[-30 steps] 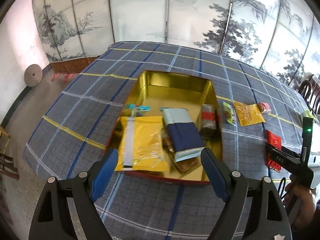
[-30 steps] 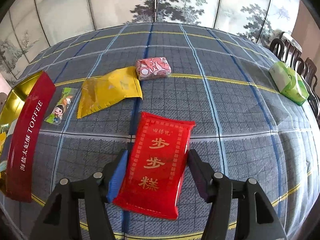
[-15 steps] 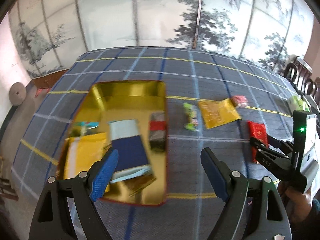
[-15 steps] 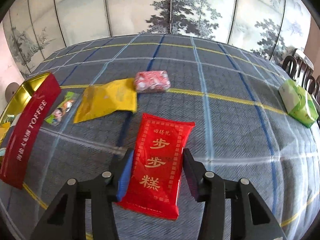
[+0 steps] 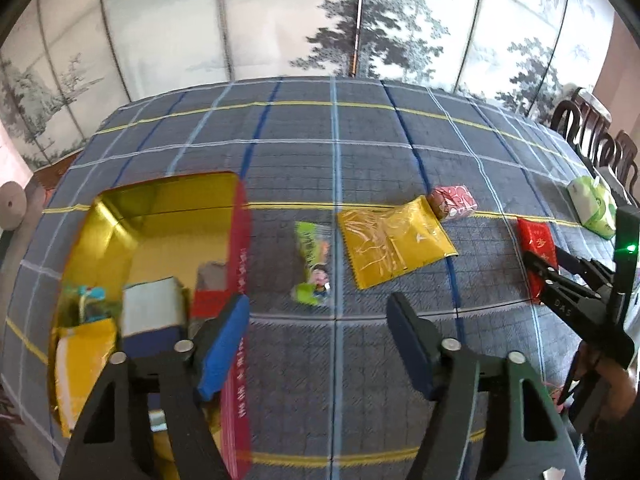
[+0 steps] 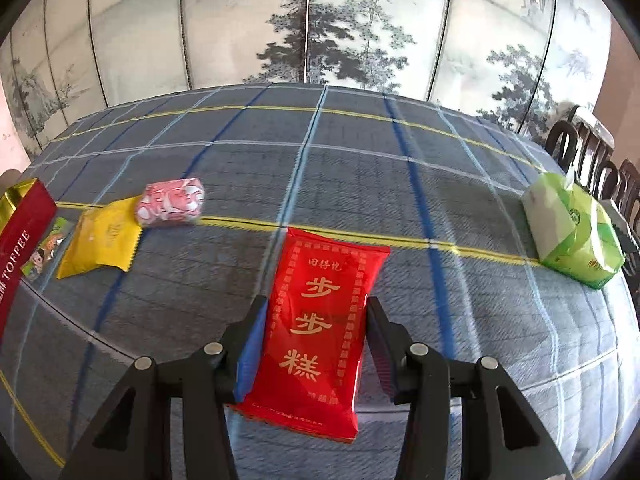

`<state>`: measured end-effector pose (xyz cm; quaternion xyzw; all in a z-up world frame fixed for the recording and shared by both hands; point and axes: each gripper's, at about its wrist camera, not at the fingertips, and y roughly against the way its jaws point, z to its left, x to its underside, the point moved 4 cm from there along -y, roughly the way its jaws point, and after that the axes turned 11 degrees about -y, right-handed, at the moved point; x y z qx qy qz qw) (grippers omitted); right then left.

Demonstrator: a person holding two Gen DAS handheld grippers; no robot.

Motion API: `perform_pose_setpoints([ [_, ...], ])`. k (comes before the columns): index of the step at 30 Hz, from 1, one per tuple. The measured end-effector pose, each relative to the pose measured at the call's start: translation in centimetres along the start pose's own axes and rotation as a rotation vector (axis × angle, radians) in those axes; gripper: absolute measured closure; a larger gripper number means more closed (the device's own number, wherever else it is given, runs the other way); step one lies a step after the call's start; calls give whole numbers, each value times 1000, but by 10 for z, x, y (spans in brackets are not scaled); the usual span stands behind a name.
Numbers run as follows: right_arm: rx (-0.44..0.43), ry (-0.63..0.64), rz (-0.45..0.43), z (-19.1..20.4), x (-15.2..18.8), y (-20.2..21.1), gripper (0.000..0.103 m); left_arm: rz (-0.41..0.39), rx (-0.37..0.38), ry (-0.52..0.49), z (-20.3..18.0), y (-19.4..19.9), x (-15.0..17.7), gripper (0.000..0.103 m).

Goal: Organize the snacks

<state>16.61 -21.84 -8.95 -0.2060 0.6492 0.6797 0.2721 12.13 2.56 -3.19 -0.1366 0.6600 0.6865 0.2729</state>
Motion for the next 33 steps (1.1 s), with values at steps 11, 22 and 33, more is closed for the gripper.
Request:
perform_pose_setpoints([
  [11, -23, -30, 8, -4, -2, -4, 54, 23, 44, -10, -9, -32, -16, 63],
  [22, -23, -30, 7, -5, -1, -4, 53, 19, 49, -18, -7, -47, -18, 63],
  [33, -24, -31, 7, -5, -1, -4, 52, 7, 57, -31, -6, -57, -22, 70],
])
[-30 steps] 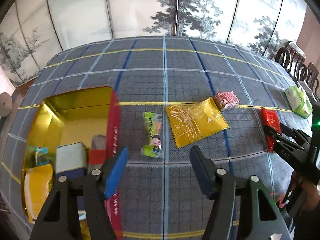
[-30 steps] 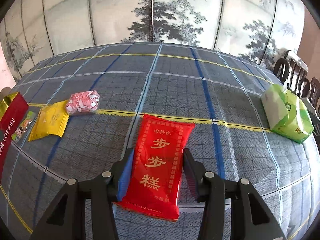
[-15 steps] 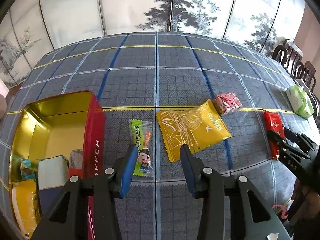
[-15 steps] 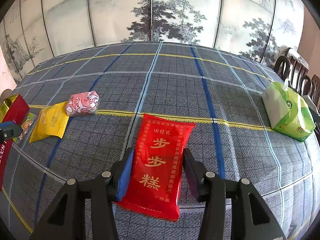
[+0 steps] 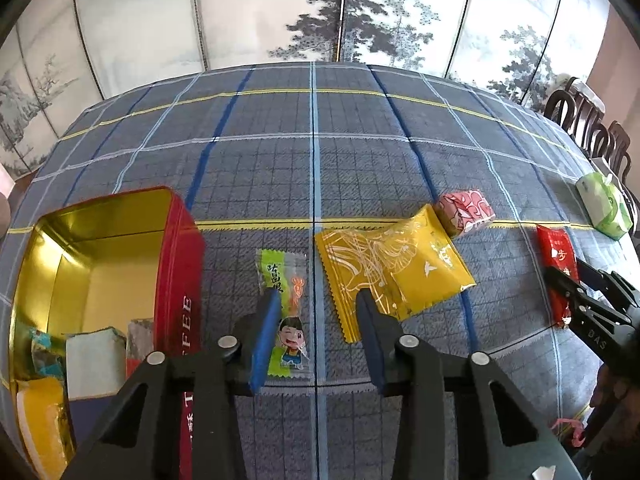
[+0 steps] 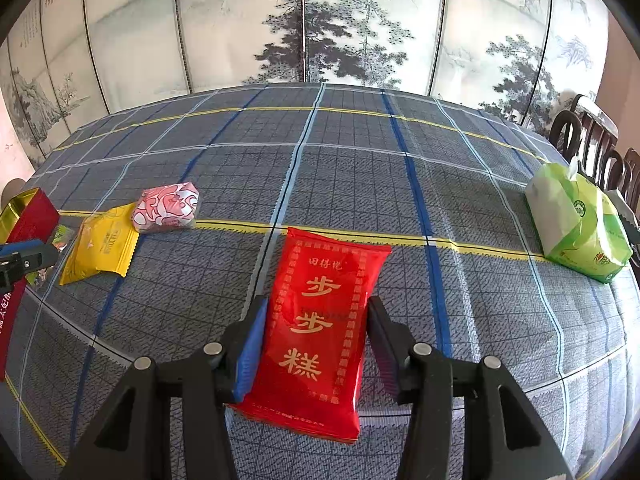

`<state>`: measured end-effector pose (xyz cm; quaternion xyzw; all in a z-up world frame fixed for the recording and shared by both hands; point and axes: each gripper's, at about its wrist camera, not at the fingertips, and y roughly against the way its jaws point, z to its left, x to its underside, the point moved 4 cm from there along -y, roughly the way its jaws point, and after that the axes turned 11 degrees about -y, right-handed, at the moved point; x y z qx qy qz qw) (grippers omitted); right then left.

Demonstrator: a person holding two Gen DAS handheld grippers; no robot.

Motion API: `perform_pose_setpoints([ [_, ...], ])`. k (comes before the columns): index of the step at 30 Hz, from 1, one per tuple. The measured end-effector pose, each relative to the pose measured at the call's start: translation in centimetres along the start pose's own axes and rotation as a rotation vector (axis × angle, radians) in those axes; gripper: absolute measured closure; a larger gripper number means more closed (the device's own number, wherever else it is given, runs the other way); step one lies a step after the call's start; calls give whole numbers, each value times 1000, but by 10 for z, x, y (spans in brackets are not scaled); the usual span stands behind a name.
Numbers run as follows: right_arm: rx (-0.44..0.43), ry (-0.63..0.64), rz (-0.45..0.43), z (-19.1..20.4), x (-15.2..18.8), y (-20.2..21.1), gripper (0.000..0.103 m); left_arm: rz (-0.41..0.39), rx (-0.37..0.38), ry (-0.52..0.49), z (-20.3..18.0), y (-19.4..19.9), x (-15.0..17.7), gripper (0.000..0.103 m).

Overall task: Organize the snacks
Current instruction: 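Grasp the green candy stick with the left tool while the right tool holds the red pack, then lift the green candy stick toward the gold tin with the left tool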

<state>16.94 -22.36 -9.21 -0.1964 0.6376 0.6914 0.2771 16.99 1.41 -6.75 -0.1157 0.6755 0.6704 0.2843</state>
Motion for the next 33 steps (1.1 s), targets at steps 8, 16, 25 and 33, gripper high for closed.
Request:
perform_pose_setpoints([
  [8, -1, -1, 0, 0, 0, 0, 52, -2, -10, -19, 0, -2, -3, 73],
  [16, -3, -3, 0, -1, 0, 0, 52, 19, -39, -20, 4, -2, -1, 73],
  [25, -4, -4, 0, 0, 0, 0, 52, 59, -36, 4, 4, -18, 2, 73],
  [33, -4, -4, 0, 0, 0, -1, 52, 74, -42, 10, 5, -18, 3, 85],
])
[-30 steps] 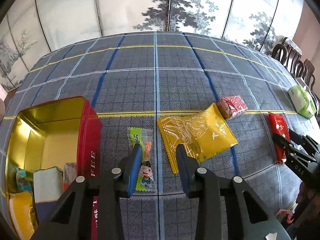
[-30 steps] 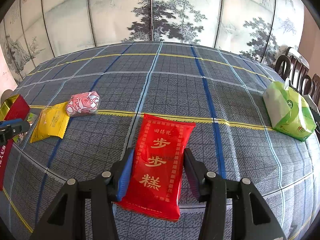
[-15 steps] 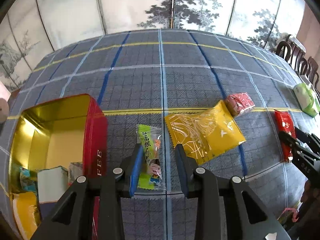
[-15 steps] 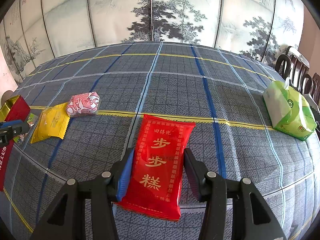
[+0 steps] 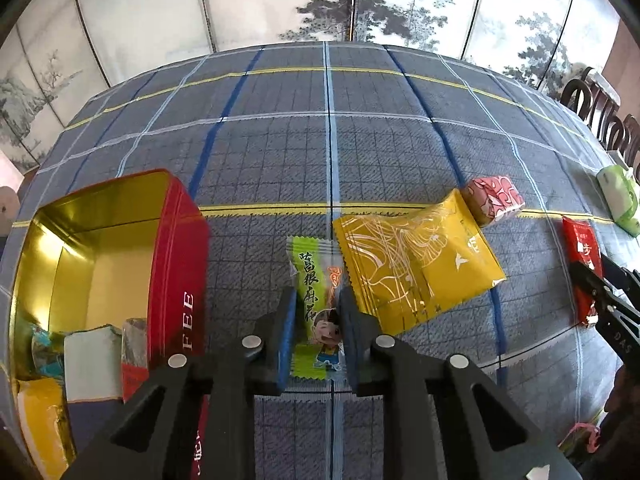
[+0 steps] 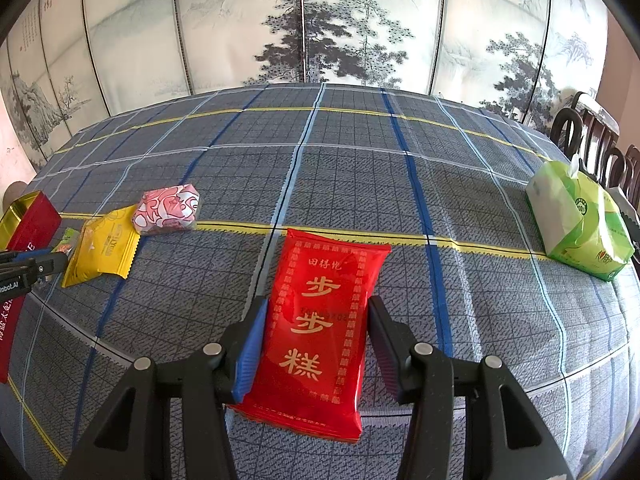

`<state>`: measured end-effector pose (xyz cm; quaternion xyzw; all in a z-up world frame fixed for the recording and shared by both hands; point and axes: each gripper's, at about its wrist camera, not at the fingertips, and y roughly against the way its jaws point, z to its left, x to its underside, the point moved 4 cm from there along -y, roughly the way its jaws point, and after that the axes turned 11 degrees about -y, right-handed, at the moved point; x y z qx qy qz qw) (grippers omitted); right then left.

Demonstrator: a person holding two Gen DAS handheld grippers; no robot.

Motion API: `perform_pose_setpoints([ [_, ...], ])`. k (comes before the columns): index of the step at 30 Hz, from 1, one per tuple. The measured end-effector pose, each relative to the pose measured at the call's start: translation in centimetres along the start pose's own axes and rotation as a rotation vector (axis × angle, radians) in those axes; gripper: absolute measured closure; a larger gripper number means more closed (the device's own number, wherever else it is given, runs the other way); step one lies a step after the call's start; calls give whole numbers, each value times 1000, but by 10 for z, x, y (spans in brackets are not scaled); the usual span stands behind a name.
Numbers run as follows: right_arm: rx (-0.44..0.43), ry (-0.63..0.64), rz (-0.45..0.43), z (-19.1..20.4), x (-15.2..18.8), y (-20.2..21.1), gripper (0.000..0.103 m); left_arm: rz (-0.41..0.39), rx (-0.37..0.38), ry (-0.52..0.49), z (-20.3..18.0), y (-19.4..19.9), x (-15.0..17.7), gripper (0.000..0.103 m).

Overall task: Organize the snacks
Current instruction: 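Lift the green candy stick toward the gold tin with the left tool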

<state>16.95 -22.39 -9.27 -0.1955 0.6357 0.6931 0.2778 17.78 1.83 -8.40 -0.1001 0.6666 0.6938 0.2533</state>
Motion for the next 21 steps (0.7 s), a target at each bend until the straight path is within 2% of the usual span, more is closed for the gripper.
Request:
perform_pose_setpoints([
  [9, -1, -1, 0, 0, 0, 0, 52, -2, 2, 1, 0, 8, 6, 87],
  [21, 2, 0, -1, -1, 0, 0, 53, -35, 5, 22, 4, 38, 18, 87],
])
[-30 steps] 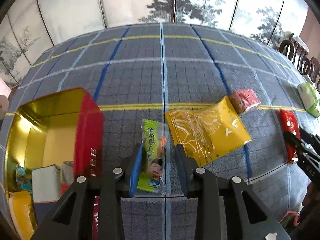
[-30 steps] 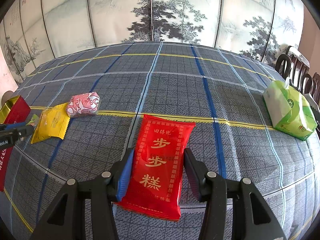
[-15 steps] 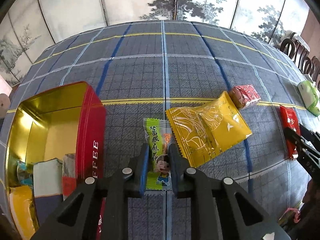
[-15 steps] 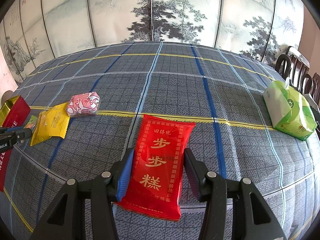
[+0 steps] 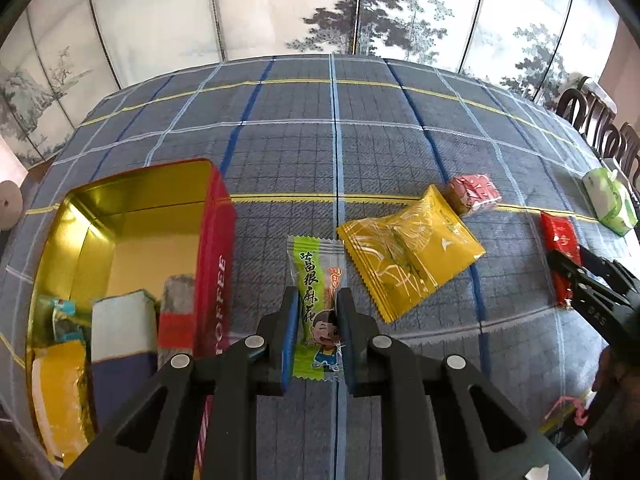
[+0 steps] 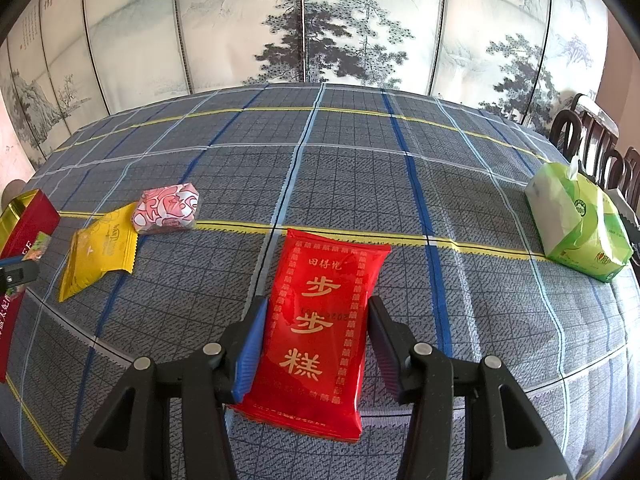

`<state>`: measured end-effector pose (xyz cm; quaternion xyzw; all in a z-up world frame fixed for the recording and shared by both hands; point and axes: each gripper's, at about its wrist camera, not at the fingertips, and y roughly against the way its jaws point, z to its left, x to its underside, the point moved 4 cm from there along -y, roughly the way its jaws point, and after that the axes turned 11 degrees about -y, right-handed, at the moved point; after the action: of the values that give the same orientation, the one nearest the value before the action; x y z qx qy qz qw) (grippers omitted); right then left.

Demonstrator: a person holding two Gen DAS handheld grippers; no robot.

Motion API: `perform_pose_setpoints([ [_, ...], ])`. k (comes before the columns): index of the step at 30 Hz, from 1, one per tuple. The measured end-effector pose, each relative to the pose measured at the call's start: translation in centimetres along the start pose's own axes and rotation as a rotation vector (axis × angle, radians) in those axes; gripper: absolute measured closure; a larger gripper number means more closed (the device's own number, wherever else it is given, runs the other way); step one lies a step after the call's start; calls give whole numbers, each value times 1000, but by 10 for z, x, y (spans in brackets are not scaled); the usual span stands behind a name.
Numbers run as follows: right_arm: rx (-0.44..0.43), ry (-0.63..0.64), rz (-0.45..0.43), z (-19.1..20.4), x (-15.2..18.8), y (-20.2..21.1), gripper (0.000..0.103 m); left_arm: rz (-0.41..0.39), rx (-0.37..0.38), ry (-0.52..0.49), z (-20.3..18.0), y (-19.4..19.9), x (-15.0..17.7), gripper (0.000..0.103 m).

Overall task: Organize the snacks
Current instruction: 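Lift the green candy stick toward the gold tin with the left tool, then lower the green candy stick into the gold tin and open the left tool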

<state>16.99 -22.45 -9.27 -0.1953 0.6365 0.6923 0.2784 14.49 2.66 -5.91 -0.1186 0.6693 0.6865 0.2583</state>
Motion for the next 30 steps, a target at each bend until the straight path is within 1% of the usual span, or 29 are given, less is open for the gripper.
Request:
perform_pose_setpoints([
  [6, 2, 2, 0, 2, 0, 0, 53, -38, 7, 23, 6, 28, 6, 87],
  [10, 2, 1, 0, 2, 0, 0, 53, -72, -5, 60, 22, 54, 11, 87],
  [13, 3, 2, 0, 2, 0, 0, 53, -85, -32, 97, 43, 72, 17, 87],
  [17, 3, 2, -1, 2, 0, 0, 53, -75, -80, 154, 79, 87, 33, 87],
  [21, 3, 2, -1, 2, 0, -1, 53, -52, -123, 200, 108, 90, 51, 87],
  [24, 4, 3, -1, 2, 0, -1, 53, -31, -125, 228, 122, 86, 66, 87],
  [27, 5, 3, -1, 3, 1, -1, 53, -10, -126, 239, 127, 80, 77, 87],
  [30, 5, 4, -1, 3, 1, -1, 53, 5, -110, 248, 129, 75, 85, 87],
])
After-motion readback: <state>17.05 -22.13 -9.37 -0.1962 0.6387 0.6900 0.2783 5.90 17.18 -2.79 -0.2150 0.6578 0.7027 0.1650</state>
